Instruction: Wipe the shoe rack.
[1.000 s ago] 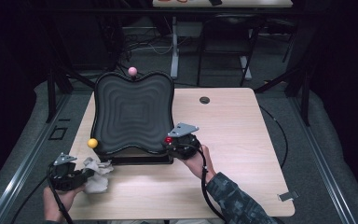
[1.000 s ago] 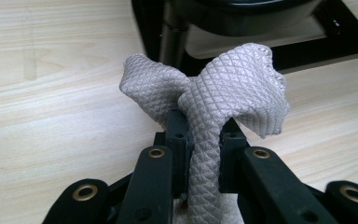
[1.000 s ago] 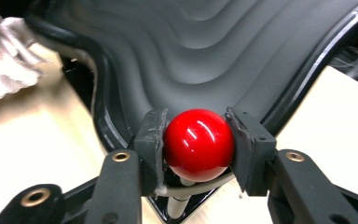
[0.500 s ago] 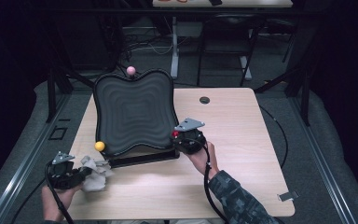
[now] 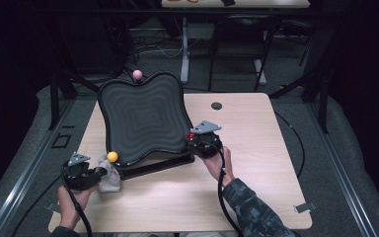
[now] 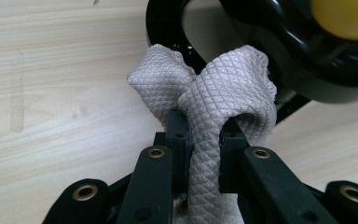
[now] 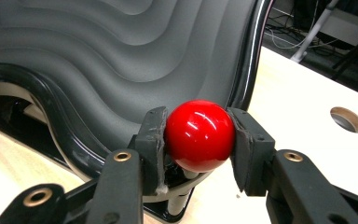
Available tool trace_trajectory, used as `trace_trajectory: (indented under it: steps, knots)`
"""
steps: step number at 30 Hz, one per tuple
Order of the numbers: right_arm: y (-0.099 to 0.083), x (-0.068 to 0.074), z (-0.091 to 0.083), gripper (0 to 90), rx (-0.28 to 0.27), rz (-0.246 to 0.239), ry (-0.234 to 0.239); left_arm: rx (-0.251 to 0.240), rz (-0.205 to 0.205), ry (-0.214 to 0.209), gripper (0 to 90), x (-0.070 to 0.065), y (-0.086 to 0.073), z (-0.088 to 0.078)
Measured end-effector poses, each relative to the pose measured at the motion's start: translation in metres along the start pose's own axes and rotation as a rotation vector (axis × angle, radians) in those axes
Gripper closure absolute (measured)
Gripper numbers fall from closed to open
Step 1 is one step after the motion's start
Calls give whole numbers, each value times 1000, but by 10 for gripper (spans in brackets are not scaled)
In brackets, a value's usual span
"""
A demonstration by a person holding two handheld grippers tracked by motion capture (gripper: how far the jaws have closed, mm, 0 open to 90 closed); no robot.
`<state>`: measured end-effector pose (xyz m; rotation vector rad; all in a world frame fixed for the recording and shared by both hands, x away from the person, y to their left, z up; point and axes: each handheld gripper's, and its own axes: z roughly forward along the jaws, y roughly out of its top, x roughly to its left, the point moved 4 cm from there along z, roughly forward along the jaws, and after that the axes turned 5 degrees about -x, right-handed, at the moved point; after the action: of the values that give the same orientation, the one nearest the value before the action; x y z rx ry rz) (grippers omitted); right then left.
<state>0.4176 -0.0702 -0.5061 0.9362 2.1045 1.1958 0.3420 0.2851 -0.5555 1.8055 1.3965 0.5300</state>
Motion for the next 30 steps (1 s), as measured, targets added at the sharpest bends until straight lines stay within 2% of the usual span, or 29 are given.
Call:
trace_trajectory:
  steps: [2,4,9,12,18,24,29,30]
  knots:
    - [0,-2,1,597,-2,-7,-9,-21,-14,-25,791,0,1,2]
    - [0,-4,2,597,-3,-8,-12,-30,-10,-39,791,-3,1,5]
    - [0,-7,5,598,-11,-7,-10,-38,36,-92,791,-16,4,11]
    - [0,-8,4,598,-1,-9,-5,-37,79,-85,793,-20,4,14]
    - [0,-10,6,598,-13,-2,-12,-15,105,-89,795,-21,-1,19]
    - [0,-11,6,598,-13,-2,-14,60,145,-89,796,-24,-14,32]
    - [0,-12,6,599,-10,-4,-14,62,160,-91,796,-24,-16,34]
    - [0,-12,7,598,-10,-3,-13,62,176,-91,796,-24,-15,33]
